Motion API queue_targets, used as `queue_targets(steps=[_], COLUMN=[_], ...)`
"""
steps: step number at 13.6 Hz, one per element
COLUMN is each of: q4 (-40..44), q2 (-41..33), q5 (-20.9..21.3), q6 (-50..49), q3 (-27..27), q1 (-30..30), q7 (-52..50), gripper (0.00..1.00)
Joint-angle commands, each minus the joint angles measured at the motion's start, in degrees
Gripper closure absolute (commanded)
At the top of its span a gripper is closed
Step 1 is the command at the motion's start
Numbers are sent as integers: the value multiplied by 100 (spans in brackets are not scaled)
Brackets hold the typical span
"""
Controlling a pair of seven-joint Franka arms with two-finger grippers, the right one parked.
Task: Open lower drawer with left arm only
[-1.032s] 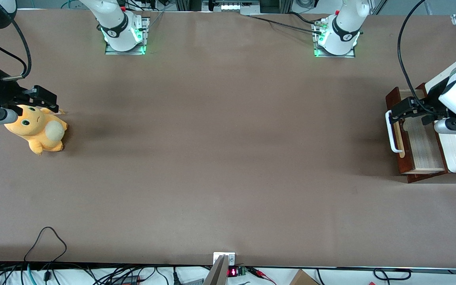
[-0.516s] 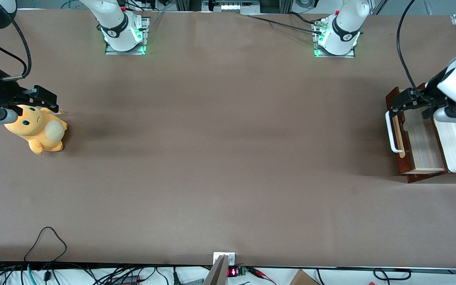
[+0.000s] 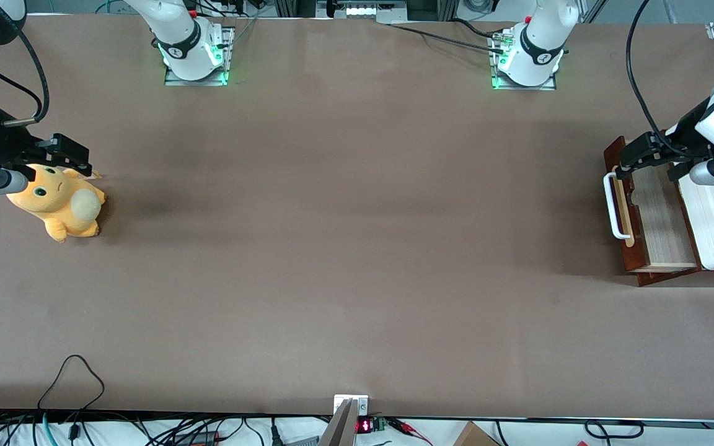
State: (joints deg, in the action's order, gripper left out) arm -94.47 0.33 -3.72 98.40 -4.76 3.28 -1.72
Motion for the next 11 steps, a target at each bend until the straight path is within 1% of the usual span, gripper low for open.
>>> queue_targets(steps=[1, 7, 11], q4=[139, 201, 210], q2=[11, 11, 11], q5=[99, 108, 108], q6=[-154, -198, -198], q3=[-34, -34, -25], q1=[50, 50, 50], q7=[-21, 5, 435], gripper=[0, 0, 0])
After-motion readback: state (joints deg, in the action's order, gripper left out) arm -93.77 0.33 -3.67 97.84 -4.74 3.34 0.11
